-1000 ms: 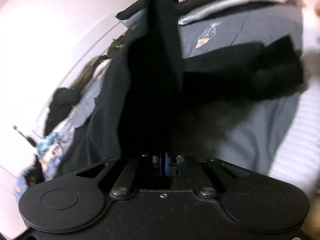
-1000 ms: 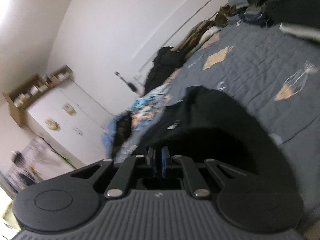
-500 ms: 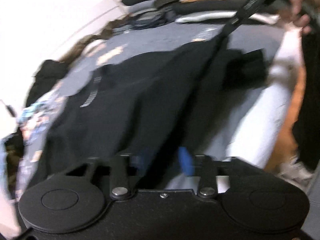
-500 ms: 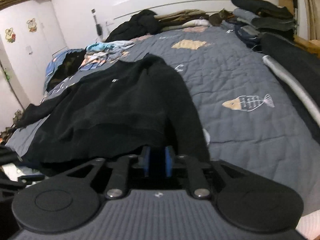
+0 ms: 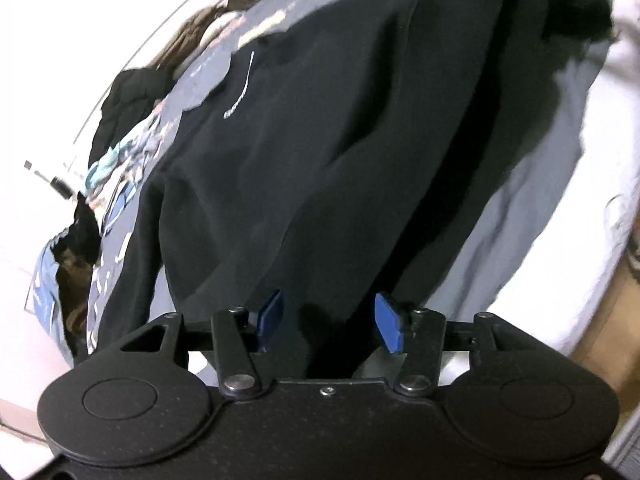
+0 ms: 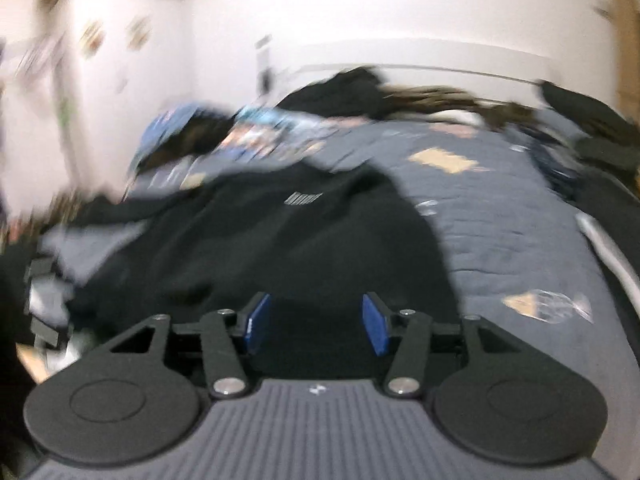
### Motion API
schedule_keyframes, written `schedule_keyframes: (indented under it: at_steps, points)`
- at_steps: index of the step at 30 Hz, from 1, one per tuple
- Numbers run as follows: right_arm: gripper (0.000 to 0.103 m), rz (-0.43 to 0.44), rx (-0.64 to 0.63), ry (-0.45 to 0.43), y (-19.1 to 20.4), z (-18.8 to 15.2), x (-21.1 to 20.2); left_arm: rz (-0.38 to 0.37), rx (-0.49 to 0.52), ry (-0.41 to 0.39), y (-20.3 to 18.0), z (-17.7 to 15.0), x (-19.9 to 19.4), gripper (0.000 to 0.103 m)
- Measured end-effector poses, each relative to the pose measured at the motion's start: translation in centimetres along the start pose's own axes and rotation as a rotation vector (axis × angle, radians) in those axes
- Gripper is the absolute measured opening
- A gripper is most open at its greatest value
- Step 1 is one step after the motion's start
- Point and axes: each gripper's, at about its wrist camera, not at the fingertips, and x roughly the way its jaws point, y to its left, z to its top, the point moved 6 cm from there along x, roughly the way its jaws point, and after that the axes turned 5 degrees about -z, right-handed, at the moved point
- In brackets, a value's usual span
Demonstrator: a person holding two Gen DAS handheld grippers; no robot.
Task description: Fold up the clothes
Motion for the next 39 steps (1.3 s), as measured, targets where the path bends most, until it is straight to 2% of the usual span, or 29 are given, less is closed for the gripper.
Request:
schedule_keyframes:
  at_steps: [3, 4, 5, 7, 10, 13, 15, 16, 17, 20, 21, 24, 25, 26, 27, 28, 31, 32, 33, 34, 35, 39]
  points:
    - [0.051, 0.024, -0.135, 0.044, 3.2, -0.9, 2.3, 0.051, -0.005, 0.010, 0.8, -1.2, 1.2, 0.050]
    - [0.051, 0.028, -0.165, 0.057, 3.9, -1.1, 3.0, 0.061, -0.014, 0.011, 1.2, -1.6, 1.5, 0.037]
    - [0.051, 0.026, -0.194, 0.063, 4.6, -1.2, 3.4, 0.054, -0.044, 0.007, 1.8, -1.8, 1.4, 0.012]
    - [0.051, 0.017, -0.252, 0.067, 5.7, -1.6, 4.0, 0.020, -0.136, -0.014, 3.3, -2.2, 0.7, 0.003]
    - [0.051, -0.003, -0.318, 0.070, 7.0, -2.2, 4.6, -0.020, -0.225, -0.057, 5.2, -2.6, -2.0, 0.003]
    - [0.049, 0.020, -0.350, 0.087, 7.8, -2.5, 5.0, -0.040, -0.235, -0.070, 6.8, -3.5, -4.8, 0.003]
    - [0.034, 0.056, -0.359, 0.099, 8.4, -2.7, 4.8, -0.039, -0.240, -0.063, 7.9, -4.5, -5.7, 0.002]
    - [0.010, 0.081, -0.364, 0.105, 8.6, -2.7, 4.5, -0.036, -0.245, -0.053, 8.4, -5.0, -5.7, 0.002]
    - [0.000, 0.107, -0.369, 0.111, 8.9, -2.7, 4.3, -0.035, -0.248, -0.042, 8.7, -5.5, -5.7, 0.002]
    - [0.000, 0.237, -0.333, 0.131, 9.7, -2.4, 2.8, -0.054, -0.251, 0.015, 8.8, -6.7, -4.9, 0.003]
    - [0.000, 0.256, -0.331, 0.148, 9.9, -2.6, 2.6, -0.054, -0.245, 0.046, 8.6, -7.0, -4.4, 0.003]
    - [0.000, 0.235, -0.337, 0.239, 9.7, -3.6, 3.2, -0.077, -0.238, 0.106, 8.1, -6.7, -3.8, 0.015]
    - [0.001, 0.229, -0.310, 0.273, 9.2, -3.9, 3.4, -0.116, -0.260, 0.116, 8.0, -6.4, -3.9, 0.025]
    - [0.002, 0.223, -0.283, 0.307, 8.8, -4.1, 3.6, -0.153, -0.281, 0.115, 8.0, -6.1, -4.2, 0.031]
    - [0.002, 0.218, -0.256, 0.341, 8.3, -4.4, 3.8, -0.185, -0.302, 0.093, 8.1, -5.8, -5.0, 0.032]
    - [0.003, 0.236, -0.209, 0.333, 7.8, -3.9, 3.4, -0.217, -0.326, 0.067, 8.3, -5.3, -5.8, 0.035]
    - [0.006, 0.312, -0.033, 0.205, 5.8, -1.0, 1.1, -0.281, -0.423, -0.055, 9.4, -3.4, -8.5, 0.060]
    - [0.014, 0.298, 0.009, 0.160, 4.8, -0.1, 0.6, -0.290, -0.456, -0.106, 9.9, -2.6, -9.3, 0.062]
    - [0.020, 0.269, 0.047, 0.117, 3.7, 0.7, 0.1, -0.298, -0.490, -0.157, 10.3, -1.9, -10.1, 0.062]
    - [0.036, 0.241, 0.084, 0.074, 2.5, 1.5, -0.3, -0.306, -0.523, -0.209, 10.8, -1.1, -11.0, 0.062]
    - [0.046, 0.212, 0.121, 0.031, 1.3, 2.3, -0.8, -0.313, -0.550, -0.258, 11.2, -0.2, -11.6, 0.062]
    - [0.052, -0.018, 0.186, 0.024, -4.8, 3.3, 0.3, -0.322, -0.587, -0.400, 10.7, 4.2, -10.0, 0.063]
